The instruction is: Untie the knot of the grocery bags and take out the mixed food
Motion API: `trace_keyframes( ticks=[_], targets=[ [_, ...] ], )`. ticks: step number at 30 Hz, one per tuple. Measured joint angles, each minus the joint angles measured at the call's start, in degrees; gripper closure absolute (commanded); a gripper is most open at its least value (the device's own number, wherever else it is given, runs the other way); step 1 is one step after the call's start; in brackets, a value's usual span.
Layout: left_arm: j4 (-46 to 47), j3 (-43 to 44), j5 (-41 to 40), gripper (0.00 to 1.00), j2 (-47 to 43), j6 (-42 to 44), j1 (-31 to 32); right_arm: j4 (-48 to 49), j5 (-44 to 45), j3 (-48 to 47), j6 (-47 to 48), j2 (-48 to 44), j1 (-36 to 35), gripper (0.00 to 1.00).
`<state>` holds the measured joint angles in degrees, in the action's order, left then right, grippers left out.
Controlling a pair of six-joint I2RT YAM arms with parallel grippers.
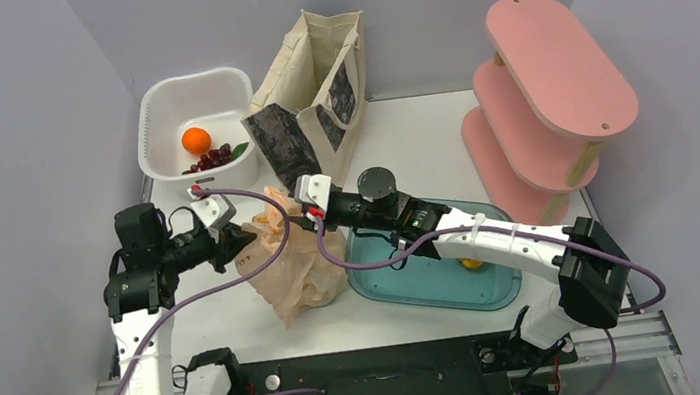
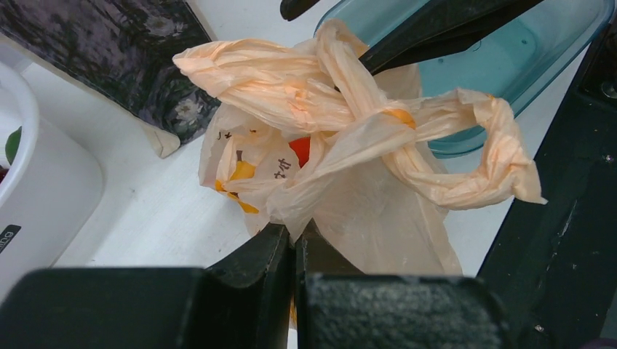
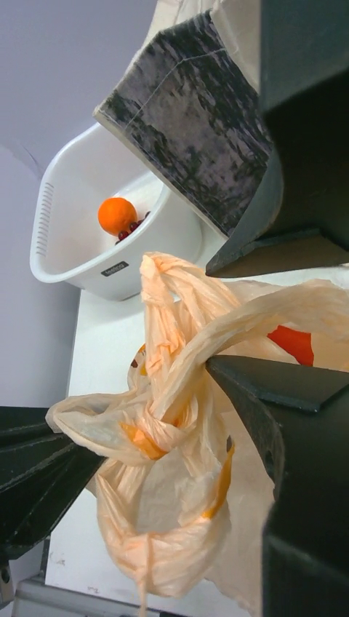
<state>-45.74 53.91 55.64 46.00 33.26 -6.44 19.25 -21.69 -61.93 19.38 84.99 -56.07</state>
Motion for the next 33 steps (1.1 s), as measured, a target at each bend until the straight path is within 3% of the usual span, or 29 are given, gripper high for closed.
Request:
trace_keyframes(
  ticks=[1, 3, 4, 10, 19, 21, 24, 26, 33],
  targets=[
    [0.0, 0.3, -0.1, 1.00, 0.2, 0.1, 0.1, -0.6, -0.1, -0.8, 1.0, 0.4, 0.0, 0.80],
    [0.0, 0.8, -0.1, 1.00, 0.7, 0.1, 0.2, -2.0, -0.1, -2.4, 2.8, 1.1, 0.0, 0.98],
    [0.0, 1.1, -0.2, 1.00, 0.9, 0.1, 0.2, -2.7, -0.1, -3.1, 3.5, 1.5, 0.2, 1.00],
    [-1.2, 2.1, -1.1, 1.00, 1.1, 4.0, 0.5, -5.9, 1.3, -5.2, 3.4, 1.7, 3.5, 1.00],
    [-4.9, 2.1, -5.9, 1.00, 3.4, 17.4, 0.3, -7.3, 7.6, -5.1, -7.8, -3.0, 12.6, 1.00],
    [-4.9, 2.2, -6.7, 0.93, 5.2, 18.1, -0.2, -7.1, 8.0, -4.5, -10.7, -4.0, 12.5, 1.00],
    [-3.8, 3.3, -7.8, 0.65, 8.2, 14.7, -1.4, -6.9, 8.0, -2.9, -13.9, -5.4, 11.9, 1.00],
    [-3.4, 5.2, -7.7, 0.59, 9.4, 11.5, -1.9, -7.1, 8.0, -1.7, -15.3, -6.3, 11.2, 1.00],
    [-2.6, 12.3, -3.1, 0.54, 8.5, 1.1, -2.0, -7.6, 8.5, -0.8, -17.1, -6.8, 7.9, 1.00]
  ],
)
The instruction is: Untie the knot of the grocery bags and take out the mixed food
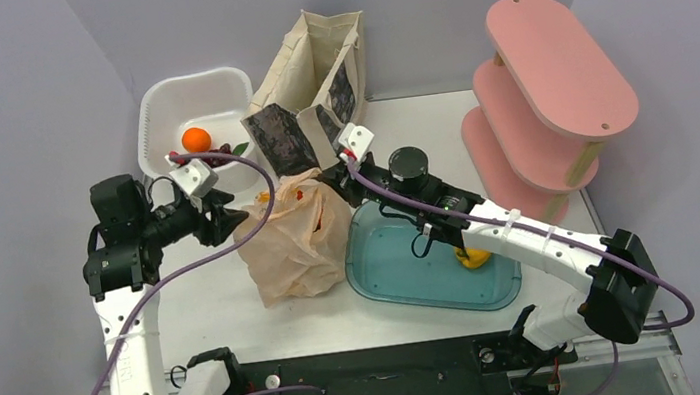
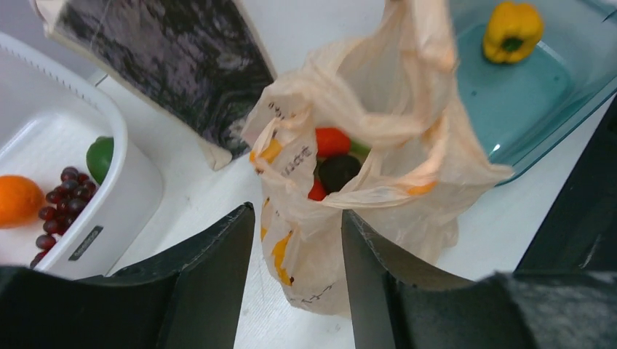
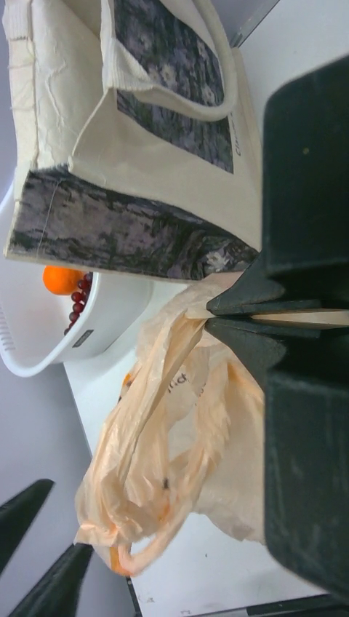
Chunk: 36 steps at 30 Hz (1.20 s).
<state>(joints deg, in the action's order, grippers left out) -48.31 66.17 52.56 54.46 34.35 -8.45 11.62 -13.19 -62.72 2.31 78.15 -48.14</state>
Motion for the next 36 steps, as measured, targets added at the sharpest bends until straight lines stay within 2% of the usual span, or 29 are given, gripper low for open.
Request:
trace_keyframes(
  ticks=[6, 10, 13, 18, 25, 30, 36],
  targets=[
    [8.8, 3.0, 2.3, 0.51, -0.3, -18.5, 4.7, 1.4, 0.9, 1.6, -0.5, 0.0, -2.1, 1.00],
    [10.0, 7.6, 1.3, 0.50, 2.4, -24.2, 7.4, 2.2, 1.2, 1.6, -1.3, 0.1, -2.1, 1.00],
    [9.4, 10.1, 0.4, 0.50, 5.1, -24.3, 9.8, 2.4, 1.4, 1.2, -2.4, 0.6, -2.1, 1.00],
    [6.3, 8.4, -1.0, 0.48, 6.3, -23.2, 12.1, 2.4, 1.7, -0.5, -6.0, 2.0, -0.8, 1.00],
    [4.0, 2.0, -0.5, 0.48, -0.5, -21.7, 12.2, 2.4, 2.7, -1.6, -15.7, 3.9, 4.5, 1.00],
    [2.8, 0.7, -0.4, 0.48, -3.4, -19.9, 12.6, 2.3, 1.3, -1.7, -20.0, 4.8, 4.8, 1.00],
    [0.5, 4.3, -3.6, 0.48, 1.9, -16.9, 13.6, 1.3, -2.3, -2.0, -22.6, 5.0, 4.8, 1.00]
  ],
)
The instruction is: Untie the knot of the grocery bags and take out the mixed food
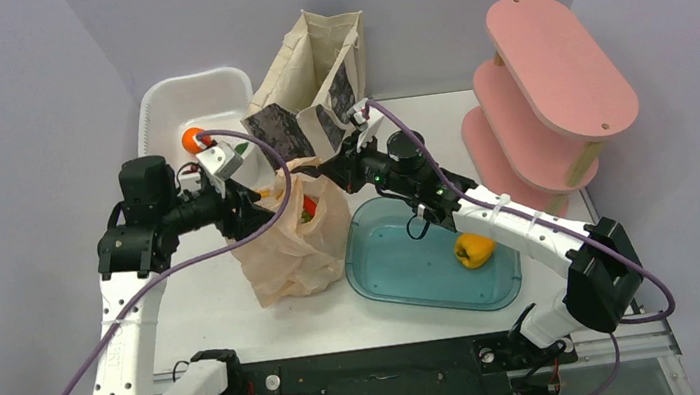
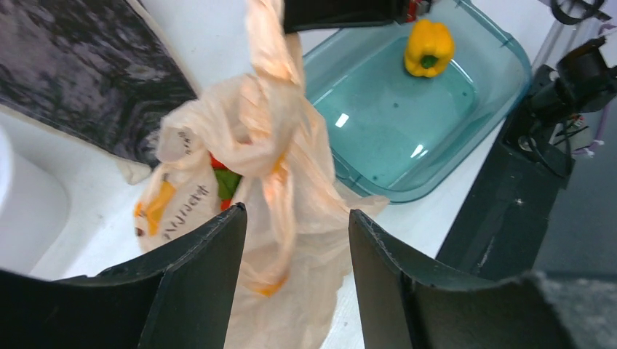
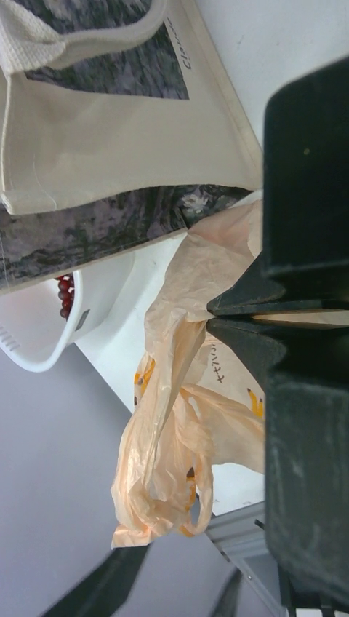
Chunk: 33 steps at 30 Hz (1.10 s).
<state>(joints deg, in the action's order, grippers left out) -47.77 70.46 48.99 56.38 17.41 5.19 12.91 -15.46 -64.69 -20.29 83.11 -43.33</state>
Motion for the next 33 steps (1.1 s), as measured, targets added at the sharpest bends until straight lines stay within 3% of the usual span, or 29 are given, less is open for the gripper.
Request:
trace_keyframes(
  ticks=[6, 10, 12, 16, 17, 24, 33],
  targets=[
    [-0.6, 6.5, -3.6, 0.48, 4.9, 2.4, 2.5, -1.5, -2.6, -0.6, -0.7, 0.0, 0.0, 1.00],
    [-2.4, 5.4, -7.3, 0.48, 6.1, 5.7, 5.7, -1.5, -3.0, -0.6, -1.7, 0.0, 0.2, 1.00],
    [-4.3, 3.5, -9.1, 0.53, 6.5, 7.5, 6.2, -1.5, -3.1, -0.7, -2.6, 0.0, 0.5, 1.00],
    [-10.2, 1.4, -11.3, 0.98, 6.6, 12.0, 6.3, -1.5, -2.9, -0.7, -5.2, 0.0, 2.0, 1.00],
    [-11.6, 1.5, -11.3, 1.00, 6.6, 13.3, 6.3, -1.5, -2.8, -0.6, -5.8, 0.0, 2.3, 1.00],
    [-25.7, -0.7, -11.5, 1.00, 2.5, 29.0, 6.3, -1.5, -2.2, -0.6, -9.9, 0.0, 3.4, 1.00],
    [-36.8, -19.4, -22.5, 1.00, -11.5, 48.2, 6.2, -2.1, -0.6, 3.6, -10.8, 0.0, 6.1, 1.00]
  ],
)
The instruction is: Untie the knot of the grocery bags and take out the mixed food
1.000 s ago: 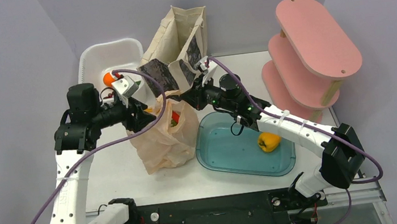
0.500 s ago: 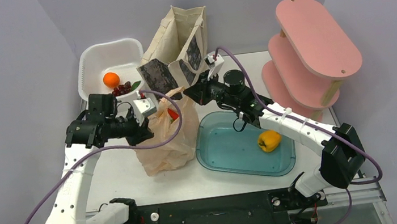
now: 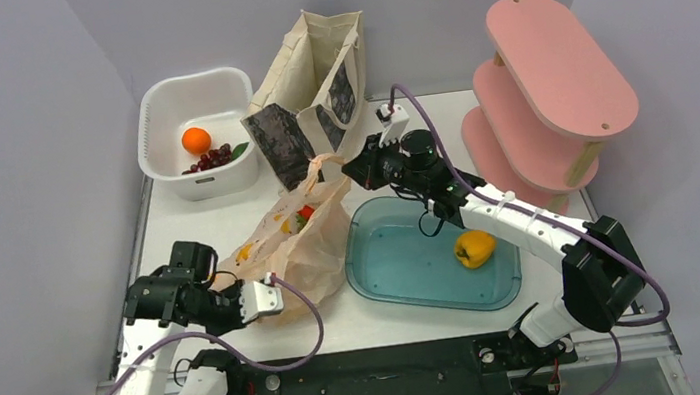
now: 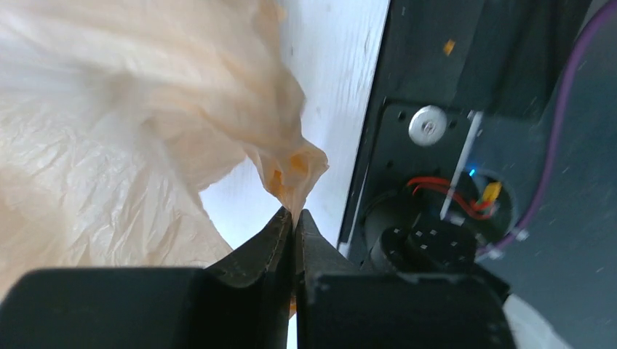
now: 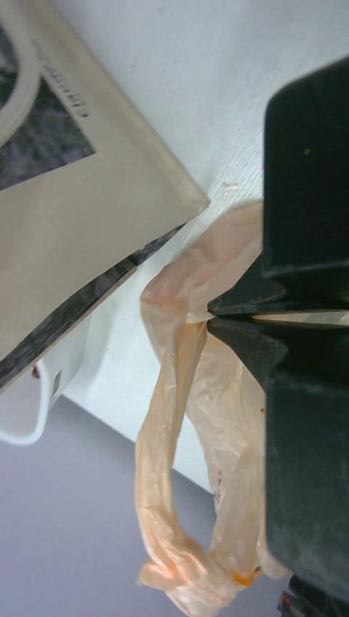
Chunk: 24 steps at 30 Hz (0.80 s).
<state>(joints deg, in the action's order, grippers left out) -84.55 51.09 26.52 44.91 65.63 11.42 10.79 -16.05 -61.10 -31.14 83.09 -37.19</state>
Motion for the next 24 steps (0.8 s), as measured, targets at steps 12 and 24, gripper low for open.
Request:
trace_keyframes(
  ticks=[12, 24],
  targets=[
    [-0.9, 8.1, -4.5, 0.59, -0.5, 1.6, -0.1, -6.1, 2.2, 5.0, 4.3, -0.8, 0.7, 1.00],
    [6.5, 37.2, 17.6, 0.56, 3.5, -31.5, -0.2, -6.1, 0.6, 1.9, 6.7, -3.1, -0.3, 1.00]
  ],
)
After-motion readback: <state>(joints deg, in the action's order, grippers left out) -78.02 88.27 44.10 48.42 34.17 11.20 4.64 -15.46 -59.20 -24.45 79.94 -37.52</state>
